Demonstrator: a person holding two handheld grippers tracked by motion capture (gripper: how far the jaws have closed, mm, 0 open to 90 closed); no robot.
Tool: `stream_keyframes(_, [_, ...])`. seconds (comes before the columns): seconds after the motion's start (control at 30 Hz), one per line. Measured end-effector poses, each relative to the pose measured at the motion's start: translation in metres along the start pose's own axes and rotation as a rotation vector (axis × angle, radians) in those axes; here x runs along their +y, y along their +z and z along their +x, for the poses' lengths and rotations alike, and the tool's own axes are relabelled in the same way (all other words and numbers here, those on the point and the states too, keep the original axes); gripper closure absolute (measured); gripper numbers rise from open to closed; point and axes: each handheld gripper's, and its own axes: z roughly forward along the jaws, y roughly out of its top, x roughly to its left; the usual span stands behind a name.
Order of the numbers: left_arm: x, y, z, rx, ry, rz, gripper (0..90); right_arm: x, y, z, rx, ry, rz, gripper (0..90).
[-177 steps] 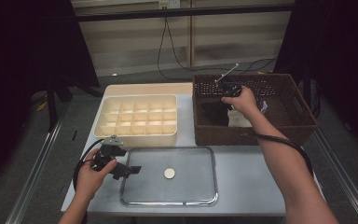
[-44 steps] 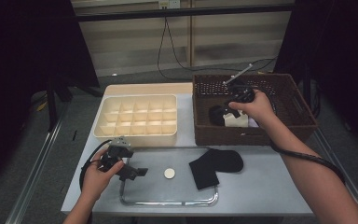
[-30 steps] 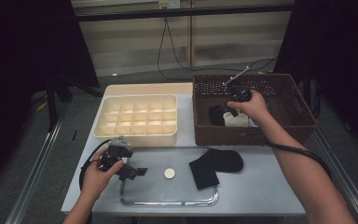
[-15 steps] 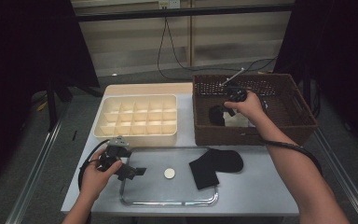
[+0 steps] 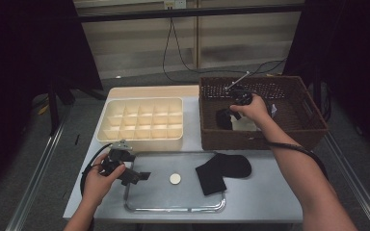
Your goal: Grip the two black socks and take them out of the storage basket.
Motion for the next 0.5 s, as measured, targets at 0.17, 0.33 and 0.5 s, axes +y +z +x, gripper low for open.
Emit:
stream_keyframes(0.17, [-0.0005, -0.0006, 0.0008, 0.002, 0.001, 0.000, 1.9, 0.0012, 0.0049, 0.0000, 0.001, -0.005, 0.011, 33.5])
stream_keyframes(0.33, [-0.0013, -0.0011, 0.0006, -0.001, -0.001, 0.006, 1.9, 0.0016, 0.0080, -0.0001, -0.002, -0.012, 0.013, 34.9])
stream_keyframes(0.5, [-0.0017, -0.0013, 0.0011, 0.003, -0.002, -0.002, 1.9, 0.0022, 0.0090, 0.0007, 0.004, -0.013, 0.018, 36.0])
